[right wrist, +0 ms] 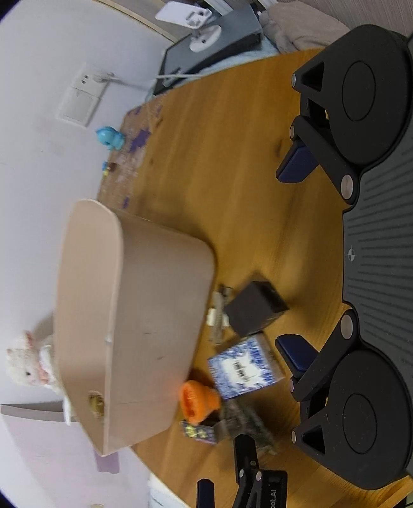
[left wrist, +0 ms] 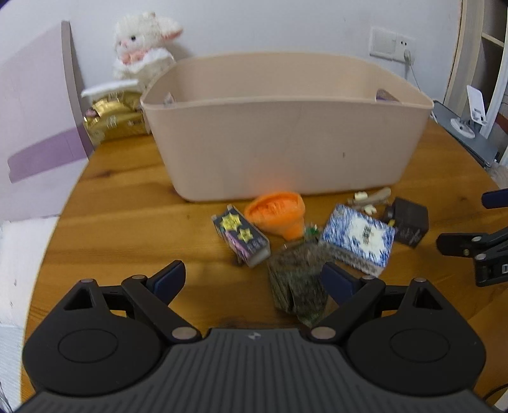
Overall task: Organize objects
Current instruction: 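Grasp the green mesh bag with the left gripper while the right grasps the black cube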
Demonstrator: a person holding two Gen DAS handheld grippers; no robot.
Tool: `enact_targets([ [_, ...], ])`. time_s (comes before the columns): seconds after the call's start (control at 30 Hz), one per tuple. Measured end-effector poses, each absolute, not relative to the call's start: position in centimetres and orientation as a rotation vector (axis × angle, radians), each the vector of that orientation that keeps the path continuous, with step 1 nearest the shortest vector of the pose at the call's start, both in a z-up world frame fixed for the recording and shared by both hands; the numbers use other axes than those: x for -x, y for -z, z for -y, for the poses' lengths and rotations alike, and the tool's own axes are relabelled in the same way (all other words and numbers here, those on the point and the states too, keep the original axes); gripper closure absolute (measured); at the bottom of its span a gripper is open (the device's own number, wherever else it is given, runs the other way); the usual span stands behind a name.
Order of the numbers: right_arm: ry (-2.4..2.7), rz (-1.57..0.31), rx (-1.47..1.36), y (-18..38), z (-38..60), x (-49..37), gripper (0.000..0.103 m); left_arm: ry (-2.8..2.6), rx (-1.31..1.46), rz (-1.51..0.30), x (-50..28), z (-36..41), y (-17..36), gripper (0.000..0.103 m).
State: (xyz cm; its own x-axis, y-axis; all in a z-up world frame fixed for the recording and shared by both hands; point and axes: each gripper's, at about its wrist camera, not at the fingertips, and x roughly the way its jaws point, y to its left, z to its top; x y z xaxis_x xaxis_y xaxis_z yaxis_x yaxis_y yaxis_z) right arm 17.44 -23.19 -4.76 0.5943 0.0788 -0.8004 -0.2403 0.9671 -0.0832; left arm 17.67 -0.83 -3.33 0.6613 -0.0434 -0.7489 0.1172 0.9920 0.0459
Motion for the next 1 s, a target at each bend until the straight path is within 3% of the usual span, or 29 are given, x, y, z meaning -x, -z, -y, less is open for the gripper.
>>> enact_targets([
  [0.3,-0.234,-0.946,0.185,7.6,22.5,-18.8,0.000,0.142,-0.078,-0.923,-18.5,1.9,5.8,0.010],
  [0.6,-0.250,-0.879,0.162,8.5,22.1,-20.0,0.003,0.146,-0.083,-0.886,-19.7,2.4,6.3,0.011],
  [0.7,-0.279,-0.859,0.152,8.3,21.8,-19.9,0.017,0.161,-0.086,-0.864,-19.6,2.5,6.2,0.020],
  [0.83,-0.303,-0.836,0.169,7.9,21.0,-19.4,0.045,0.201,-0.100,-0.859,-19.4,2.8,5.7,0.044],
  [0.93,-0.299,-0.838,0.181,7.5,20.4,-18.9,0.070,0.203,-0.101,-0.860,-19.3,2.6,5.7,0.050],
  [1.0,-0.297,-0.838,0.198,7.4,19.9,-18.4,0.074,0.198,-0.095,-0.862,-19.1,2.4,5.6,0.054],
])
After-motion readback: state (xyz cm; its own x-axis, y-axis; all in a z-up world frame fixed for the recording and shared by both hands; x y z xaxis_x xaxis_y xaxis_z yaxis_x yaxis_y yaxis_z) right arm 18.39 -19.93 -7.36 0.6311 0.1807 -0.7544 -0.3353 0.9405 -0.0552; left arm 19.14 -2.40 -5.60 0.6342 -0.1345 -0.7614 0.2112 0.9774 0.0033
